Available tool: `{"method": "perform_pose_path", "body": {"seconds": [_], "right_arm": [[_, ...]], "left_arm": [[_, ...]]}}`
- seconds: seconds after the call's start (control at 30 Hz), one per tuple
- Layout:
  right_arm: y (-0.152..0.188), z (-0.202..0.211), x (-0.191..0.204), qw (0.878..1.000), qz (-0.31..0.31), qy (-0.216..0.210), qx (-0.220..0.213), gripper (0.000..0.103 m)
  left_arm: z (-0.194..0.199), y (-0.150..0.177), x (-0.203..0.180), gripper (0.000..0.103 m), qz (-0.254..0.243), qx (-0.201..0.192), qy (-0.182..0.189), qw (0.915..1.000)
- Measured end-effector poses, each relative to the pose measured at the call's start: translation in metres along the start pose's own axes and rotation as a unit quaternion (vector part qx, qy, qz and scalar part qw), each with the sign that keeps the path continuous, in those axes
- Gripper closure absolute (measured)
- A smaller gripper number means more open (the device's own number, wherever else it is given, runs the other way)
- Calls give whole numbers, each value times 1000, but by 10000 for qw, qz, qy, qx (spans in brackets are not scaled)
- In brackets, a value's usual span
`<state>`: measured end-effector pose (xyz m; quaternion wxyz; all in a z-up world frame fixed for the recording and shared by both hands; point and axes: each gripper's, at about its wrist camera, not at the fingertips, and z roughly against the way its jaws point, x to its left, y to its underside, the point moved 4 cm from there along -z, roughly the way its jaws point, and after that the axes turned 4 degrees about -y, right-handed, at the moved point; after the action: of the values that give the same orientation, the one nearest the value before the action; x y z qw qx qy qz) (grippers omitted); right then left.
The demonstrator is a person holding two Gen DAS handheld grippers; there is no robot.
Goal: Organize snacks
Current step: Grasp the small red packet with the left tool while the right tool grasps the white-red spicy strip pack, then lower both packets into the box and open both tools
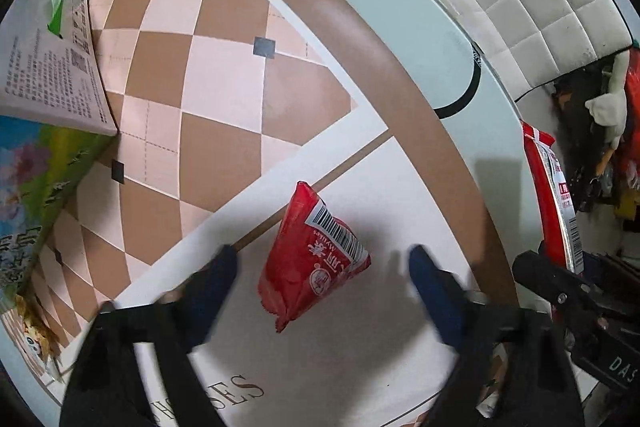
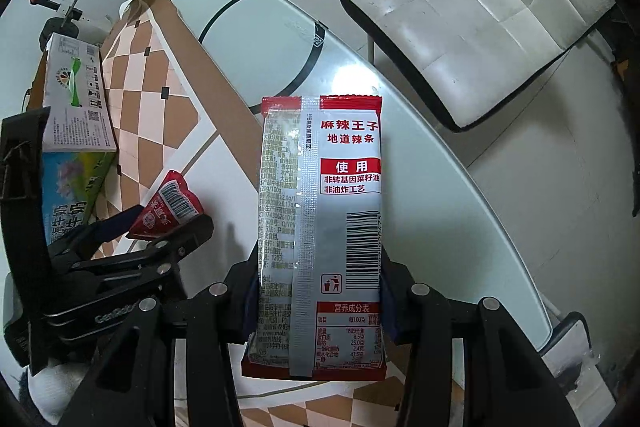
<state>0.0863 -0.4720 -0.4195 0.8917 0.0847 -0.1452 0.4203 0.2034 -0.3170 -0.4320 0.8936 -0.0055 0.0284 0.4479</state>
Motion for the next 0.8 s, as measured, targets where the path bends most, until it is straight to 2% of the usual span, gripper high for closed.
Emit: {"method": "perform_pose_path", "body": {"seconds": [0.03,0.1,0.3,0.47,0.6,0.8], "right_arm": [[0,0,1,10000,8,-6,3,54],[0,0,2,10000,29,-4,0,54],[0,4,9,9999,110,-30,-32,54],[2,13,25,9995,298,-79,-121,54],[4,23,53,9980,565,-206,-194,55],[8,40,112,9928,1053,-508,-256,55]], "left_arm": [[-3,0,0,47,59,65,-10,10000],[-1,-1,0,52,90,-9,-27,10000],[9,6,9,55,291,-139,-16,9995],[37,22,31,55,567,-333,107,9978],[67,35,48,55,844,-593,209,9944],[123,55,95,55,1396,-1075,335,9838]]}}
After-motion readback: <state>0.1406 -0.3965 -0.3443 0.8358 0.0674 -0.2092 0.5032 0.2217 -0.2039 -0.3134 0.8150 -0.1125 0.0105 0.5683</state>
